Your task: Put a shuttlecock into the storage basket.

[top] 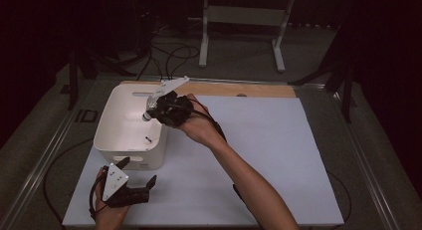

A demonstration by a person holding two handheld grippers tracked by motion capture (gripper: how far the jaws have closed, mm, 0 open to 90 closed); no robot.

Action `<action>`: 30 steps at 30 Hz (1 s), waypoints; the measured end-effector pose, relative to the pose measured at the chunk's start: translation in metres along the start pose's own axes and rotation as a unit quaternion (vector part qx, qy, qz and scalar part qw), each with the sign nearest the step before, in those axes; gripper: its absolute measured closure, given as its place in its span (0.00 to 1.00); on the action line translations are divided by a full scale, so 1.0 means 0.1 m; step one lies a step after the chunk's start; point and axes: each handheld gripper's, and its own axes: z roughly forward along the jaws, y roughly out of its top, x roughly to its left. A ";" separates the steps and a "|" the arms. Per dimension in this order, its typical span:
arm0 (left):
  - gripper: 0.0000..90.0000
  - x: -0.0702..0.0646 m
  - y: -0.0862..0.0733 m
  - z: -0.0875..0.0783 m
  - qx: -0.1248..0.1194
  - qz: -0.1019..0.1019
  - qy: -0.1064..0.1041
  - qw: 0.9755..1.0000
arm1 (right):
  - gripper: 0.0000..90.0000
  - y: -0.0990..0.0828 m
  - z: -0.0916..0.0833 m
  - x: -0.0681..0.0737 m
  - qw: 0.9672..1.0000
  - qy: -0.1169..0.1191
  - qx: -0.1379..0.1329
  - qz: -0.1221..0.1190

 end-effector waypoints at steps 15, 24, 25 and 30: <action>0.00 0.00 0.00 0.00 0.000 -0.001 0.000 1.000 | 0.99 0.00 0.09 0.07 1.000 0.015 0.007 -0.010; 0.00 0.00 0.00 0.00 0.000 -0.002 -0.001 1.000 | 0.99 0.01 0.13 0.06 1.000 0.010 0.008 -0.009; 0.00 0.00 0.00 0.00 0.000 -0.002 -0.001 1.000 | 0.99 0.01 0.13 0.06 1.000 0.009 0.009 -0.009; 0.00 0.00 0.00 0.00 0.000 -0.002 -0.001 1.000 | 0.99 0.01 0.14 0.06 1.000 0.009 0.009 -0.006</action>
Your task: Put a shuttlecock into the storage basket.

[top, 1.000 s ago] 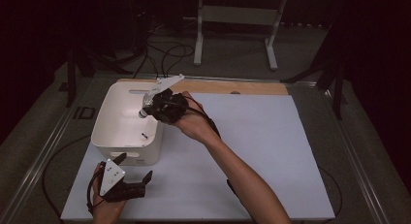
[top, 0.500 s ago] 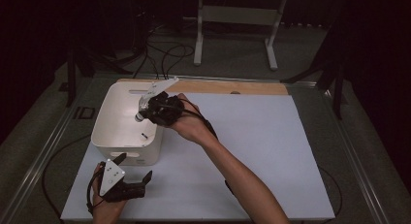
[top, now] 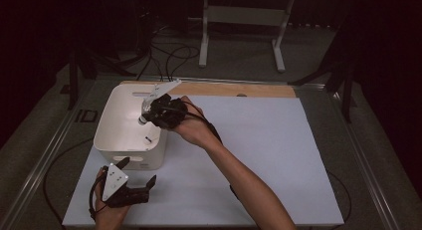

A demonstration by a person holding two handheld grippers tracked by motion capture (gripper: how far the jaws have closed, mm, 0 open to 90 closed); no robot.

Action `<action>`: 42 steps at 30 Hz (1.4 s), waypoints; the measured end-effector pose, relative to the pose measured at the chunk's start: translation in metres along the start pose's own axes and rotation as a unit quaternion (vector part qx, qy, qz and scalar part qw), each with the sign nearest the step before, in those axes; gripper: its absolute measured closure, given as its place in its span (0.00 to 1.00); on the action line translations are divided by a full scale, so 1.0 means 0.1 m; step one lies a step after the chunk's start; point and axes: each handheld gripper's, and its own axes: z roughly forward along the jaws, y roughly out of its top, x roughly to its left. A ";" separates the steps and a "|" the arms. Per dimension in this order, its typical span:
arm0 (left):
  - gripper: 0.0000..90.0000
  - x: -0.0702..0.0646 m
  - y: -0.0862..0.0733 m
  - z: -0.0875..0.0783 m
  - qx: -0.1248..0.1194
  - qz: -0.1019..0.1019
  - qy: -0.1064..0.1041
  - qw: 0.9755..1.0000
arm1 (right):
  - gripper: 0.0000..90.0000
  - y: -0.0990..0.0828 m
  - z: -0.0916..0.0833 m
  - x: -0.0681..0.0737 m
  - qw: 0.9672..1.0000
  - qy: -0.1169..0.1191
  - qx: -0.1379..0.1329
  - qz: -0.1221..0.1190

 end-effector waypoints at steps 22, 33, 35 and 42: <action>0.00 0.00 0.00 0.00 0.000 -0.001 0.000 1.000 | 0.14 -0.09 -0.05 -0.17 0.999 -0.018 -0.004 0.046; 0.00 0.00 0.00 0.00 0.000 -0.003 0.001 1.000 | 0.13 -0.22 -0.10 -0.25 0.998 -0.033 -0.003 0.060; 0.00 0.00 0.00 0.00 0.000 -0.003 0.002 1.000 | 0.13 -0.24 -0.11 -0.26 0.997 -0.035 -0.004 0.063; 0.00 0.00 0.00 0.00 -0.001 -0.002 0.002 1.000 | 0.10 -0.32 -0.17 -0.28 0.996 -0.046 -0.005 0.071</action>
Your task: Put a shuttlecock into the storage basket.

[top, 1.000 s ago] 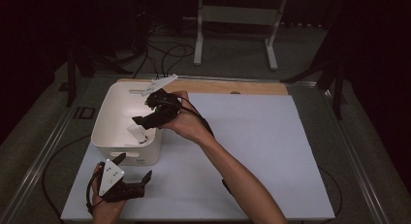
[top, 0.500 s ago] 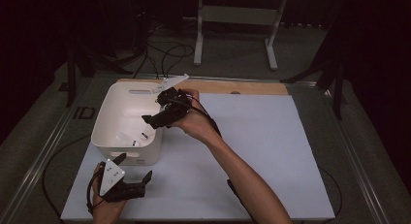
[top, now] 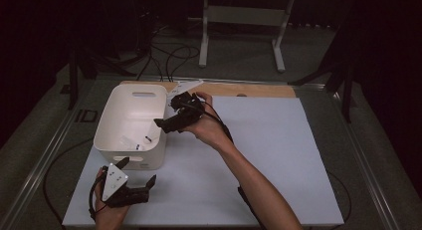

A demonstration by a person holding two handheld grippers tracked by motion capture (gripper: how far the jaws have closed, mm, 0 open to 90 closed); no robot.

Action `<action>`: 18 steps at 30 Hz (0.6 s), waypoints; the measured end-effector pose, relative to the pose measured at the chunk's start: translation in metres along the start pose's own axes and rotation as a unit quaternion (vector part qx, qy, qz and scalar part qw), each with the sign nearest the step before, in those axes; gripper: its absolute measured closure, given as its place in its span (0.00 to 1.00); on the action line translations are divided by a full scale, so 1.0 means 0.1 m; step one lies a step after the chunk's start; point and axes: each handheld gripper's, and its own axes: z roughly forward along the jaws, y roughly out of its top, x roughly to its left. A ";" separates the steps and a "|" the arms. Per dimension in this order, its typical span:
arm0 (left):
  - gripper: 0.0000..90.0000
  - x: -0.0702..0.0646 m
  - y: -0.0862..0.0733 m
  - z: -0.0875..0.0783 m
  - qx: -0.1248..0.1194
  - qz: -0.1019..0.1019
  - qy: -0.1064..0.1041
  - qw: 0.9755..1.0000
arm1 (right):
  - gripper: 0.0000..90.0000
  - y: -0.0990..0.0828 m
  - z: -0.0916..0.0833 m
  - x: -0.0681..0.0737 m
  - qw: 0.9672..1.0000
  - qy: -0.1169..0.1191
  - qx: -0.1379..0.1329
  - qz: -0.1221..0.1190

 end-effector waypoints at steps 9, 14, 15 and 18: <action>0.00 0.00 0.00 0.00 0.001 0.000 0.000 1.000 | 0.10 -0.06 -0.06 -0.02 1.000 -0.015 -0.016 0.003; 0.00 0.00 0.00 0.00 0.000 0.000 0.000 1.000 | 0.10 -0.10 -0.08 -0.03 1.000 -0.026 -0.017 0.000; 0.00 0.00 0.00 0.00 0.001 0.000 0.000 1.000 | 0.10 -0.11 -0.09 -0.03 0.999 -0.029 -0.017 0.001; 0.00 0.00 0.00 0.00 0.001 0.000 0.000 1.000 | 0.10 -0.13 -0.10 -0.03 0.999 -0.032 -0.020 0.002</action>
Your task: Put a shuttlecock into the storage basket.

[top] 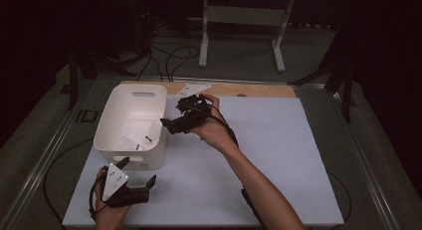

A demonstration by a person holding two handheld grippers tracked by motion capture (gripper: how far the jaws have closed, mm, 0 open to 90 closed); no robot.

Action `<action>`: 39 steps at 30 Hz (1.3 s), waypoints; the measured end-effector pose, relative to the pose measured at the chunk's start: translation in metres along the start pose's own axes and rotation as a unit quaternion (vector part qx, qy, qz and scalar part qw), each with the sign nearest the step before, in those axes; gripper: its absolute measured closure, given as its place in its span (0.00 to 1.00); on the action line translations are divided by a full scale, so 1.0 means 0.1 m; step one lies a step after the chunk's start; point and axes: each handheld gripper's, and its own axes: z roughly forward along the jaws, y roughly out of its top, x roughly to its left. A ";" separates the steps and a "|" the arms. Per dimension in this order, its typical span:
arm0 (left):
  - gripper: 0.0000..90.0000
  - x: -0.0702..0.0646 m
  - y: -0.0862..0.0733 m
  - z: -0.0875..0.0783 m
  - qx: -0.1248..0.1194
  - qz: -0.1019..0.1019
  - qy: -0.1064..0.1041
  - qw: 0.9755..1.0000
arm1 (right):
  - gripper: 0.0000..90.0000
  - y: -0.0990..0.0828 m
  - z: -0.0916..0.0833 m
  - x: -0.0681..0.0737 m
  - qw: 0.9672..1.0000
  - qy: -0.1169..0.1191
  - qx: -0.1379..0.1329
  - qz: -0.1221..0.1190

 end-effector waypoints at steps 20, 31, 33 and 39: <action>0.00 0.00 0.00 0.01 0.001 0.000 0.000 1.000 | 0.10 -0.17 -0.04 -0.06 1.000 -0.011 0.001 0.015; 0.00 0.00 0.00 0.00 0.001 0.000 0.000 1.000 | 0.10 -0.26 -0.07 -0.10 1.000 -0.020 0.000 0.022; 0.00 0.00 0.00 0.00 0.001 0.000 0.001 1.000 | 0.10 -0.28 -0.07 -0.10 1.000 -0.021 -0.001 0.023; 0.00 0.00 0.00 0.00 -0.001 -0.002 0.001 1.000 | 0.10 -0.33 -0.09 -0.12 0.999 -0.026 -0.001 0.026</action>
